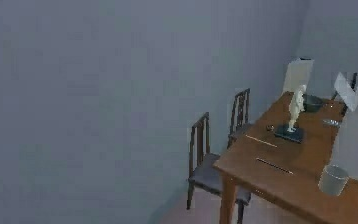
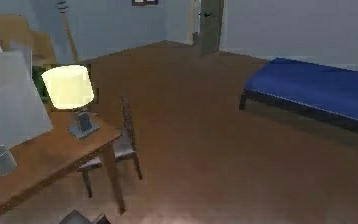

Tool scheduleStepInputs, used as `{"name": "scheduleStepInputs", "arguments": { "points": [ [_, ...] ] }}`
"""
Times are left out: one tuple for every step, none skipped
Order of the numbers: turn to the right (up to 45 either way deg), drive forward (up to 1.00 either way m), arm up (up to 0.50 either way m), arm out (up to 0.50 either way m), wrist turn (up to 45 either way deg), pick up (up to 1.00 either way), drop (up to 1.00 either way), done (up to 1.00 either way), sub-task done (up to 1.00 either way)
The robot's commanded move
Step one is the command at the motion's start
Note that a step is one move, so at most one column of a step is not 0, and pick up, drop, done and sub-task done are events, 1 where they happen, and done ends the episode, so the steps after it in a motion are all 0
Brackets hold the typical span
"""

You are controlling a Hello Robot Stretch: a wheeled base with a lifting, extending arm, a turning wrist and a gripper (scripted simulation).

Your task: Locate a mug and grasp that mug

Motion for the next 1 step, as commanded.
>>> {"name": "scheduleStepInputs", "arguments": {
  "points": [
    [45.0, 0.0, 0.0, 0.0, 0.0, 0.0, 0.0, 0.0, 0.0]
  ]
}}
